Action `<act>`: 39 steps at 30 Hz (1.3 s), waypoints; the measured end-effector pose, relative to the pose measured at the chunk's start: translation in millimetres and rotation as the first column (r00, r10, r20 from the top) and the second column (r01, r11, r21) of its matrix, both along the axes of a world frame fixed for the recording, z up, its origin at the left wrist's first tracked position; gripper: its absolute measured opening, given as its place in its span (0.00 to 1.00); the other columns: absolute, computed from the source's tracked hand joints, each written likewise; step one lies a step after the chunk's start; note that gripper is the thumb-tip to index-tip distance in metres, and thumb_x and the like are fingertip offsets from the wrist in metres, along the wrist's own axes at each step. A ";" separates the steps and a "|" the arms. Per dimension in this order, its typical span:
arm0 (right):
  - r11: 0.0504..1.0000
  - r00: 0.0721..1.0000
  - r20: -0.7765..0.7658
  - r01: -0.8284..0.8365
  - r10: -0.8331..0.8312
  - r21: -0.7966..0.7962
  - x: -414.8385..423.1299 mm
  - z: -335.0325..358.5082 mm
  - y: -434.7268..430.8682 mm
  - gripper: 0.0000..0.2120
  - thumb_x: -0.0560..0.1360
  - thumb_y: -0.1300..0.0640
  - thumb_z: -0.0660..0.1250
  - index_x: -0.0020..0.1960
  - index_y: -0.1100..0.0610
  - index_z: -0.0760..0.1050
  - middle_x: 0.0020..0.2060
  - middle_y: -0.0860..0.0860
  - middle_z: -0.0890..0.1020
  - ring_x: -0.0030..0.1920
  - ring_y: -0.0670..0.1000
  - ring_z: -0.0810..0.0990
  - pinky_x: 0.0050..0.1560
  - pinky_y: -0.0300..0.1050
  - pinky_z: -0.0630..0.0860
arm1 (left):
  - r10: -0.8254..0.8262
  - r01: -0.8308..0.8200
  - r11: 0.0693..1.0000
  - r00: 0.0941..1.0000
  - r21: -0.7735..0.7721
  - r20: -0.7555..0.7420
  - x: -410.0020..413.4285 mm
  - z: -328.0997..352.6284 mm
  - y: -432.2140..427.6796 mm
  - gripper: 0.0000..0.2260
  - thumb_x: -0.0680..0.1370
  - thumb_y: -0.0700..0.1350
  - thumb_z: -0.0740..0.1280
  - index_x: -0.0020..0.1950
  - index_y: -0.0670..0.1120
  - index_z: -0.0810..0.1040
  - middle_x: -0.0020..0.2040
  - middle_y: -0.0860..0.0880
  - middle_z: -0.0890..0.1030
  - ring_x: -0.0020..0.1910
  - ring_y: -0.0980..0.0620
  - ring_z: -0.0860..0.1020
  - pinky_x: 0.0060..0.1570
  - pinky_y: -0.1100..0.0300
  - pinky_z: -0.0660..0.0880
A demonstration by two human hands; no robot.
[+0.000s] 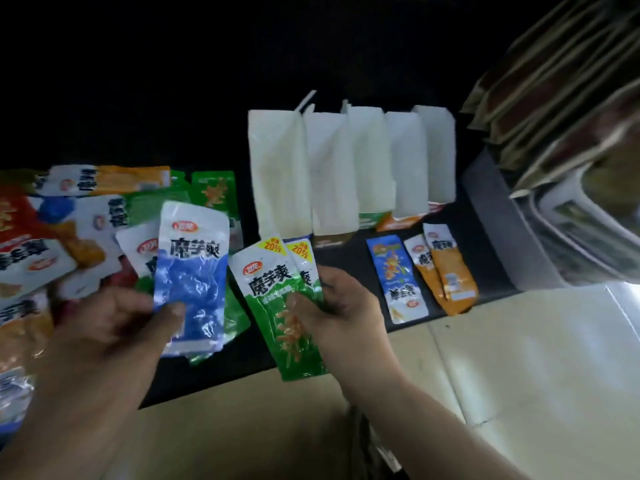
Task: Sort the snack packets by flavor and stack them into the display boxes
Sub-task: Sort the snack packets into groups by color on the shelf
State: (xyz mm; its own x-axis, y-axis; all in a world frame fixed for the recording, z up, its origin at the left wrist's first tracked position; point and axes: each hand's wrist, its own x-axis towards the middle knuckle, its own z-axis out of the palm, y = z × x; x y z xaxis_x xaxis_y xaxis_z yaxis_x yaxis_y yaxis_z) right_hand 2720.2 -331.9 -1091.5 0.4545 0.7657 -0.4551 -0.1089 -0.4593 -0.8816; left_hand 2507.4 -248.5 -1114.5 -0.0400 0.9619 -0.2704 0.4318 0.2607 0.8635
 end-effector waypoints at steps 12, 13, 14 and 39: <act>0.982 0.971 -0.165 0.181 -0.171 0.050 65.6 16.4 -33.4 0.13 0.81 0.65 0.68 0.63 0.52 0.80 0.50 0.53 0.88 0.49 0.58 0.88 0.50 0.66 0.84 | -0.239 0.341 0.902 0.905 -0.266 0.351 94.7 27.3 -18.6 0.06 0.75 0.46 0.74 0.41 0.49 0.78 0.43 0.40 0.85 0.48 0.38 0.85 0.53 0.39 0.80; 0.982 0.969 -0.184 0.180 -0.165 0.064 68.0 16.1 -34.4 0.13 0.82 0.65 0.68 0.63 0.53 0.80 0.51 0.53 0.88 0.50 0.58 0.88 0.52 0.64 0.84 | -0.271 0.365 0.891 0.905 -0.271 0.329 101.5 25.5 -18.1 0.05 0.76 0.45 0.74 0.43 0.49 0.79 0.44 0.41 0.86 0.47 0.40 0.86 0.52 0.41 0.80; 0.980 0.966 -0.199 0.181 -0.162 0.079 70.2 16.1 -35.6 0.13 0.82 0.64 0.67 0.64 0.53 0.79 0.51 0.54 0.88 0.51 0.58 0.88 0.53 0.63 0.84 | -0.298 0.385 0.881 0.904 -0.276 0.307 107.8 22.6 -18.4 0.04 0.78 0.44 0.73 0.46 0.48 0.79 0.43 0.43 0.86 0.46 0.41 0.86 0.51 0.42 0.81; 0.915 0.557 0.757 -0.016 0.342 -0.402 88.3 -65.6 -17.9 0.28 0.78 0.46 0.70 0.75 0.54 0.71 0.66 0.57 0.74 0.67 0.60 0.68 0.66 0.56 0.69 | -0.062 0.144 0.874 0.980 -0.464 0.187 112.8 -28.4 -49.2 0.13 0.77 0.39 0.75 0.59 0.52 0.82 0.44 0.53 0.88 0.45 0.51 0.87 0.51 0.49 0.83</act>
State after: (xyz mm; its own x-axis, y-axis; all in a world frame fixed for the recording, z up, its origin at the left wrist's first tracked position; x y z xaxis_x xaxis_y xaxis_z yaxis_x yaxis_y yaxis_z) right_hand 2808.5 -349.8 -1157.1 0.6186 0.7602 -0.1987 0.6787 -0.6444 -0.3523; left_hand 2620.2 -297.7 -1143.0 0.1360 0.7132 -0.6877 0.3445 0.6168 0.7077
